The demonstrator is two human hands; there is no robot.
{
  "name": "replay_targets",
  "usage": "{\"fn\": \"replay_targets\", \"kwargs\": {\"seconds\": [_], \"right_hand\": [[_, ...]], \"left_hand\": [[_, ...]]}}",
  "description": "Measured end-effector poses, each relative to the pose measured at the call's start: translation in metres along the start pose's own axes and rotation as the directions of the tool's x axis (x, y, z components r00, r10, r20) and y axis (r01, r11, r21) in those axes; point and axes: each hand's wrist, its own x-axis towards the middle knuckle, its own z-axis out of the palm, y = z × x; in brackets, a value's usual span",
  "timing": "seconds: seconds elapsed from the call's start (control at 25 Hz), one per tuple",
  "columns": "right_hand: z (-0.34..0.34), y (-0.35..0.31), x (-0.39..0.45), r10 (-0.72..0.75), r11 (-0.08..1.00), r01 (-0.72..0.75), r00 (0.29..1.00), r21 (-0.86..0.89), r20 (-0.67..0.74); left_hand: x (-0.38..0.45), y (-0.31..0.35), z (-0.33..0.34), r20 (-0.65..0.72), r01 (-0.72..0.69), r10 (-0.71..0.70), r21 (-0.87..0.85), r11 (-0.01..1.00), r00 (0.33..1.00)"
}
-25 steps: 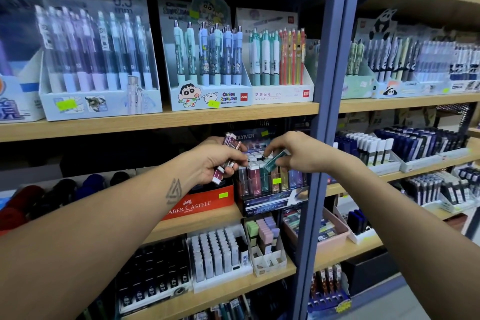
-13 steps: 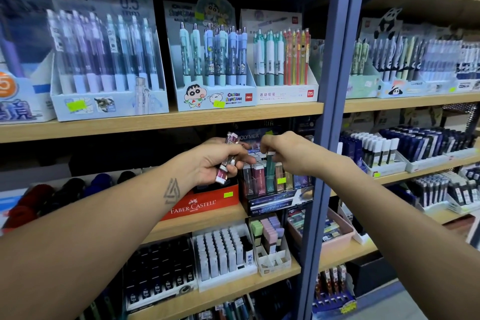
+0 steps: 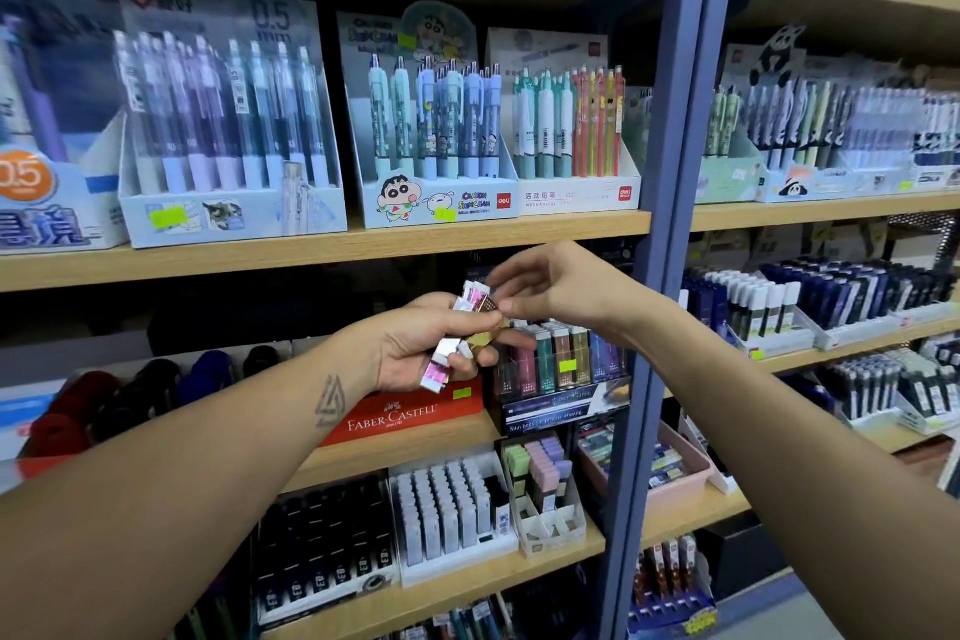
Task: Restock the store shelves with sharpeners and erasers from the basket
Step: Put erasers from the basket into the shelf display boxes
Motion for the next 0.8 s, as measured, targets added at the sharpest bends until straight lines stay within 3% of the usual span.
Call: {"fn": "replay_targets", "kwargs": {"seconds": [0.2,0.36,0.52,0.6,0.68,0.8], "right_hand": [[0.007,0.011,0.001,0.067,0.979,-0.062,0.998,0.192,-0.016],[0.007,0.016,0.003,0.142,0.930,-0.096,0.984,0.355,-0.106],[0.007,0.019,0.004,0.175,0.832,-0.111,0.982,0.543,-0.069],[0.007,0.020,0.005,0.154,0.843,-0.080,0.984,0.532,-0.096],[0.003,0.022,0.002,0.111,0.927,-0.057,0.986,0.371,-0.127],[-0.004,0.024,-0.005,0.043,0.965,-0.033,0.998,0.260,-0.034]], "left_hand": [[0.000,0.000,0.001,-0.050,-0.049,0.046,-0.063,0.997,0.998],[0.001,0.003,-0.003,-0.134,0.029,-0.032,-0.019,0.999,0.990],[0.002,0.002,-0.006,-0.237,0.058,-0.034,0.098,0.993,0.971],[0.004,0.000,-0.005,-0.241,0.055,-0.020,0.137,0.989,0.970],[0.011,0.000,0.000,-0.264,0.008,0.025,0.121,0.993,0.964],[0.022,0.001,0.010,-0.312,-0.061,0.084,0.082,0.995,0.947]]}}
